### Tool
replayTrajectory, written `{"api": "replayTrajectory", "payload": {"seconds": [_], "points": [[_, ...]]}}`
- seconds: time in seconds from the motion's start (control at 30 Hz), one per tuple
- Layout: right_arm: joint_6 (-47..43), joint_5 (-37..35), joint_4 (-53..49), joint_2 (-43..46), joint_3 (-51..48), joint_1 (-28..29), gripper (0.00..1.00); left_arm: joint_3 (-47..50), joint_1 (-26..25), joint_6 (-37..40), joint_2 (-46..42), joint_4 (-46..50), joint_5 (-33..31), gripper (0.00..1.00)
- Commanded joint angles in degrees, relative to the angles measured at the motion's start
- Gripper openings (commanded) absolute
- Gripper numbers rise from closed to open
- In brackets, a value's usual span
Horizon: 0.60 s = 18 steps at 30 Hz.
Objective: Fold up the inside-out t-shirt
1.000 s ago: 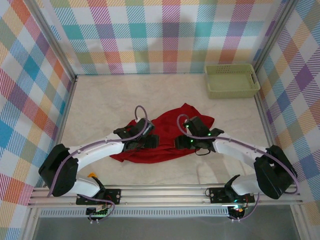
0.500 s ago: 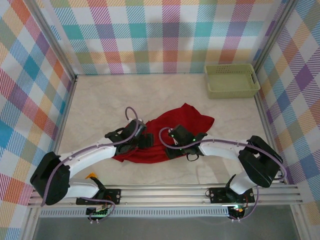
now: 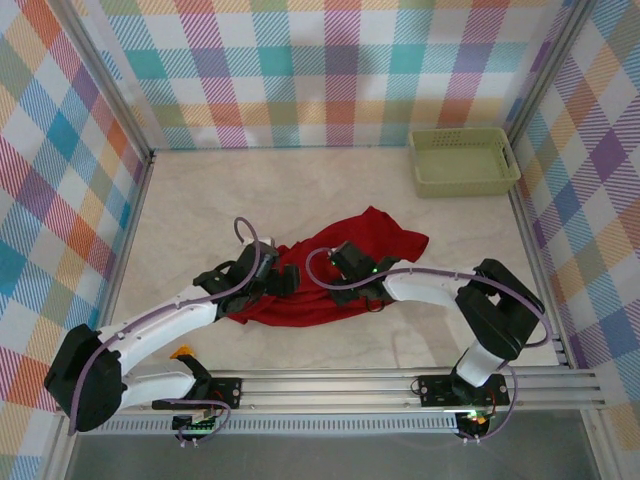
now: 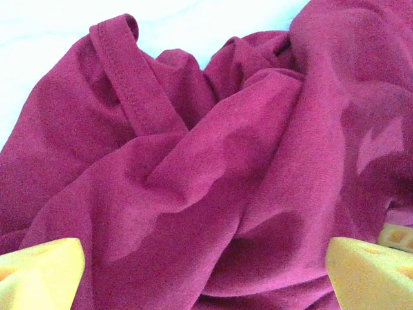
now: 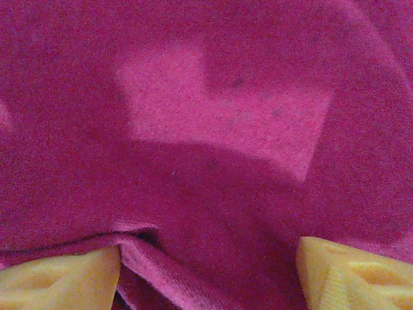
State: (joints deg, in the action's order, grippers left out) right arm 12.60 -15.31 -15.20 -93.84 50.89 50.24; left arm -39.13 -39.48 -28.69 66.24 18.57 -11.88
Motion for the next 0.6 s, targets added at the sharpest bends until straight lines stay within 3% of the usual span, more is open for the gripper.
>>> {"api": "replayTrajectory", "payload": {"seconds": [0.0, 0.13, 0.23, 0.37, 0.57], "points": [[-2.1, 3.8, 2.5, 1.0, 0.4, 0.2, 0.64, 0.8, 0.6, 0.8, -1.1, -1.3, -0.1, 0.96], [-1.8, 4.3, 2.0, 2.3, 0.7, 0.1, 0.23, 0.9, 0.6, 1.3, -0.6, -2.0, 0.8, 0.96], [-1.7, 2.4, 2.1, 4.6, 0.4, -0.1, 0.01, 0.4, 0.6, 2.3, 0.5, -3.1, 3.4, 0.96], [-1.8, 2.3, 2.3, 9.7, 0.0, -1.6, 0.0, -0.9, -0.1, 4.4, 3.2, -6.1, 7.7, 0.96], [-2.3, 7.1, 0.3, 14.5, 2.0, -3.1, 0.0, -5.7, -6.4, 8.6, 9.0, -7.0, 5.5, 0.98]]}}
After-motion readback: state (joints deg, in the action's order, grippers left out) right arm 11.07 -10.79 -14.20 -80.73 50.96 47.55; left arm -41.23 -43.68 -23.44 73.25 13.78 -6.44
